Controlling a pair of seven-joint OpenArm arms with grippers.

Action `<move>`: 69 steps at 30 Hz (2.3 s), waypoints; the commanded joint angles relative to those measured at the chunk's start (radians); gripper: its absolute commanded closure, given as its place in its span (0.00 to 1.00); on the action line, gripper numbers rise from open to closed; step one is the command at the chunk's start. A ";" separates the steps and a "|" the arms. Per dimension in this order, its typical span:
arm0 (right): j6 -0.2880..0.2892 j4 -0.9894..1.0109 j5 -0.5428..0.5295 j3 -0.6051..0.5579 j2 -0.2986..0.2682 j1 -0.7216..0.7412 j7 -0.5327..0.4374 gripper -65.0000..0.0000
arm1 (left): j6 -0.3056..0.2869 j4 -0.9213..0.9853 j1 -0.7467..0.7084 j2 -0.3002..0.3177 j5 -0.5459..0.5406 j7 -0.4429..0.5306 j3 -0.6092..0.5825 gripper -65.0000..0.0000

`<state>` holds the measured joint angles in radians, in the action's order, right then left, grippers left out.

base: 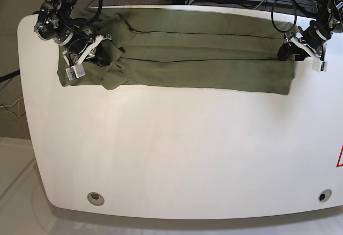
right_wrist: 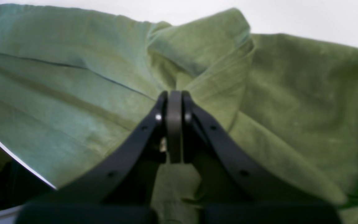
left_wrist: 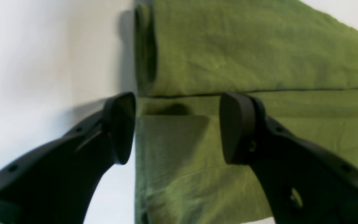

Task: Fold the T-shirt properly
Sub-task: 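Lower the left gripper onto the other strip end and close on it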

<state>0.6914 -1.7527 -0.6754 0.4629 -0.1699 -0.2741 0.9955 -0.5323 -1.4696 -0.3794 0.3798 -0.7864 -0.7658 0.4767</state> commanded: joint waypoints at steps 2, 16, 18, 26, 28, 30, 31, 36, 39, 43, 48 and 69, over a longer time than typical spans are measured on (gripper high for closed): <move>0.007 -0.029 -0.021 -0.008 -0.015 0.007 -0.014 1.00 | -0.006 -0.020 -0.005 -0.002 0.006 -0.005 0.004 0.41; 0.007 -0.017 -0.018 -0.019 -0.014 0.003 -0.025 1.00 | 0.000 -0.009 -0.006 -0.009 -0.009 0.004 0.008 0.20; 0.007 -0.018 -0.016 -0.024 -0.014 0.002 -0.027 1.00 | 0.000 -0.004 -0.007 -0.010 -0.009 0.003 0.009 0.22; 0.007 -0.023 -0.015 -0.027 -0.015 0.006 -0.028 1.00 | -0.001 0.006 -0.016 -0.030 -0.010 0.002 0.003 0.29; 0.007 -0.022 -0.016 -0.024 -0.015 0.006 -0.027 1.00 | -0.001 0.006 -0.016 -0.033 -0.011 0.002 -0.001 0.30; 0.007 -0.021 -0.017 -0.022 -0.015 0.007 -0.026 1.00 | -0.002 0.005 -0.015 -0.036 -0.011 0.004 -0.006 0.31; 0.007 -0.021 -0.018 -0.021 -0.015 0.007 -0.025 1.00 | -0.003 0.004 -0.015 -0.037 -0.011 0.005 -0.010 0.31; 0.007 -0.021 -0.018 -0.018 -0.016 0.007 -0.021 1.00 | 0.001 -0.011 -0.013 -0.045 -0.012 0.029 -0.027 0.40; 0.007 -0.022 -0.019 -0.018 -0.016 0.006 -0.021 1.00 | 0.002 -0.011 -0.014 -0.046 -0.012 0.036 -0.031 0.47; 0.007 -0.021 -0.017 -0.018 -0.017 0.008 -0.022 1.00 | 0.003 -0.008 -0.015 -0.045 -0.009 0.044 -0.033 0.62; 0.007 -0.022 -0.012 -0.024 -0.015 0.006 -0.018 1.00 | 0.006 -0.004 -0.010 -0.045 -0.003 0.028 -0.032 1.00; 0.007 -0.016 -0.014 -0.021 -0.012 0.000 -0.019 1.00 | -0.064 0.002 0.005 -0.045 -0.015 0.031 0.058 0.97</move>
<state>0.6918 -1.7569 -0.6765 0.4370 -0.1745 -0.2752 0.9962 -0.5442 -1.4666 -0.3862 0.3214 -0.7868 -0.7296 0.4957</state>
